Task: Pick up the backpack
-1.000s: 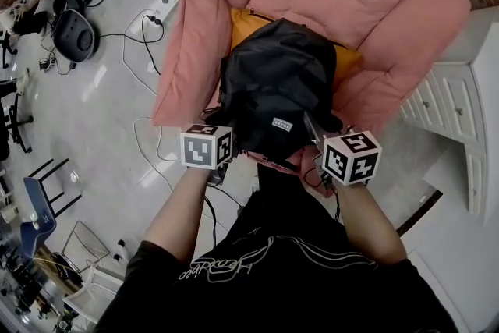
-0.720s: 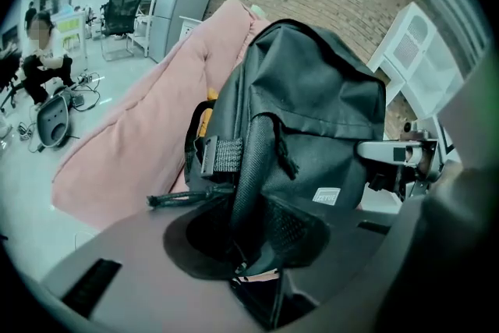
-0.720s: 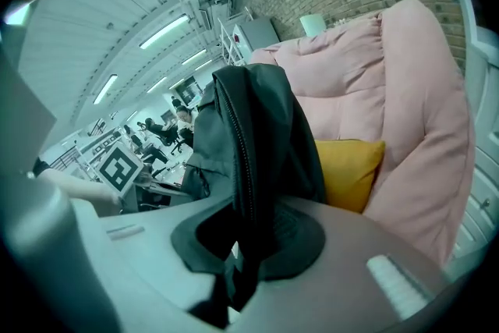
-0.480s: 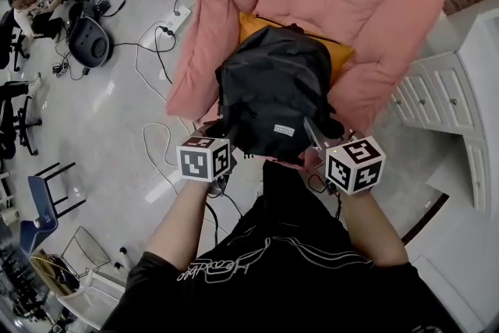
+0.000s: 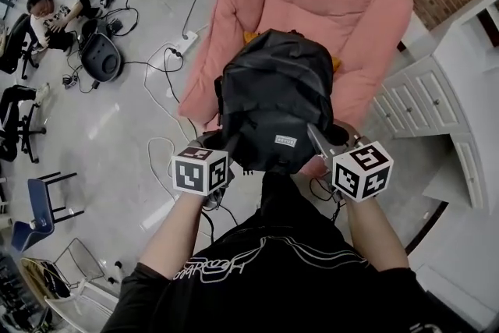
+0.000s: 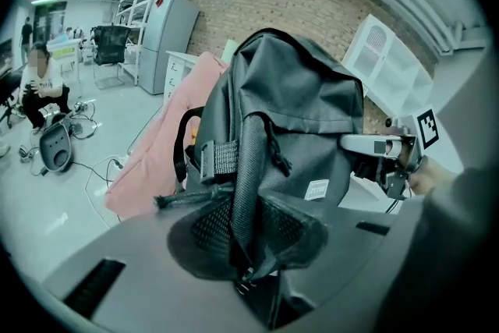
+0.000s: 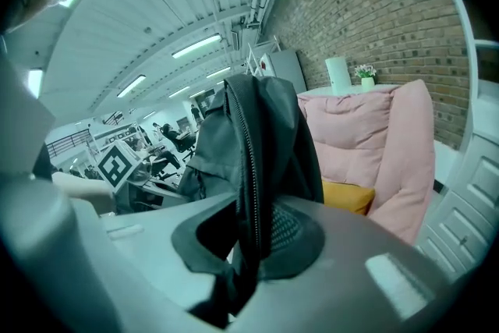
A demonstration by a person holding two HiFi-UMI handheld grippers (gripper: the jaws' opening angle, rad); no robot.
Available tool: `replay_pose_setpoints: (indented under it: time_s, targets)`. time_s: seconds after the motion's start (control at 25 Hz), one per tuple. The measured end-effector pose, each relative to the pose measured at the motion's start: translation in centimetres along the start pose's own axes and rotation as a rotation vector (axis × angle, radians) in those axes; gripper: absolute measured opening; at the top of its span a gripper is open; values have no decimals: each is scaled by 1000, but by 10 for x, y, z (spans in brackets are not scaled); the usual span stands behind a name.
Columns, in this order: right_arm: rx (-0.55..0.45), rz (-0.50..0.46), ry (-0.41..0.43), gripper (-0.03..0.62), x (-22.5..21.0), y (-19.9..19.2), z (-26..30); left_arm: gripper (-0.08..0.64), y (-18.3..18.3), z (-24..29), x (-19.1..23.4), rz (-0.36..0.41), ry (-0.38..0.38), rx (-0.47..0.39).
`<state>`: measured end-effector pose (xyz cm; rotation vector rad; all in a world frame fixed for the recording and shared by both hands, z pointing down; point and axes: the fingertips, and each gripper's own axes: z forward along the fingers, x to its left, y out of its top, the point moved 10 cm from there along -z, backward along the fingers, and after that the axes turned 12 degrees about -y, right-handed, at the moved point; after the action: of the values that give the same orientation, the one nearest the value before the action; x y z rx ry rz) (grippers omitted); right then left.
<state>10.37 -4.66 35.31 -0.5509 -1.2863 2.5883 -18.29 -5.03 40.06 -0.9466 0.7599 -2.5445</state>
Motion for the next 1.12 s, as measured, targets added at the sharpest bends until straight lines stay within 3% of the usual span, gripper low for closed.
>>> replay_pose_setpoints:
  time_s: [0.6,1.12]
  targets:
    - [-90,-65,2,44,56,19,-111,66,-20,-90,-73,60,-55,-73]
    - [-116,-48,7,46,72,13,-138,63,-31,-114,-88,69,-70,-94]
